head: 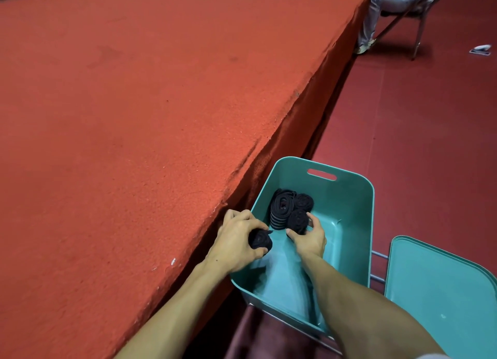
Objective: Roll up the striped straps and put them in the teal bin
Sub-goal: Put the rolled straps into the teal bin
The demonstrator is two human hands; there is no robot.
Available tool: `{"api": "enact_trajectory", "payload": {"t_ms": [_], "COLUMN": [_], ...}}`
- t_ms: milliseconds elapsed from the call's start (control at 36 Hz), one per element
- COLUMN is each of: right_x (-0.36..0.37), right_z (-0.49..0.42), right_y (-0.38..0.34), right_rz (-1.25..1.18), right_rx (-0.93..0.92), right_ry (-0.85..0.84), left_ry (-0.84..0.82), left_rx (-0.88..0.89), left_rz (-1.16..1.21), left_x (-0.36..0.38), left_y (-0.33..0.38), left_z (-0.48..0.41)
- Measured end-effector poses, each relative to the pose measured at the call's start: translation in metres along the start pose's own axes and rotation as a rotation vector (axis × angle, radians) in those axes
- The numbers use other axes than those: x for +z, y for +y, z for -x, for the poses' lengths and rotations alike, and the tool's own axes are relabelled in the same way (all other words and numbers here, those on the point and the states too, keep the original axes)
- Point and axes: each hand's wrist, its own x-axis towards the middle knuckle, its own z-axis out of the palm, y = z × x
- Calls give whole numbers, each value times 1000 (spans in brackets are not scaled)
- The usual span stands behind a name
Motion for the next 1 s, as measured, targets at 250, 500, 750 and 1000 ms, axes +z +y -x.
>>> {"api": "enact_trajectory", "payload": {"t_ms": [250, 500, 750, 1000], "right_x": [-16, -46, -63, -59], "right_z": [10, 39, 82, 103], "right_y": [-6, -49, -71, -70], "right_rz": [80, 40, -61, 144], "right_rx": [18, -127, -343, -501], "right_ry": [-17, -18, -564, -522], "left_ry": [-27, -65, 23, 148], "left_rx": [-25, -67, -73, -66], "left_rz": [-47, -85, -81, 42], "left_x": [-7, -13, -14, -17], "left_y": [9, 13, 27, 32], "left_z": [1, 0, 2, 6]}}
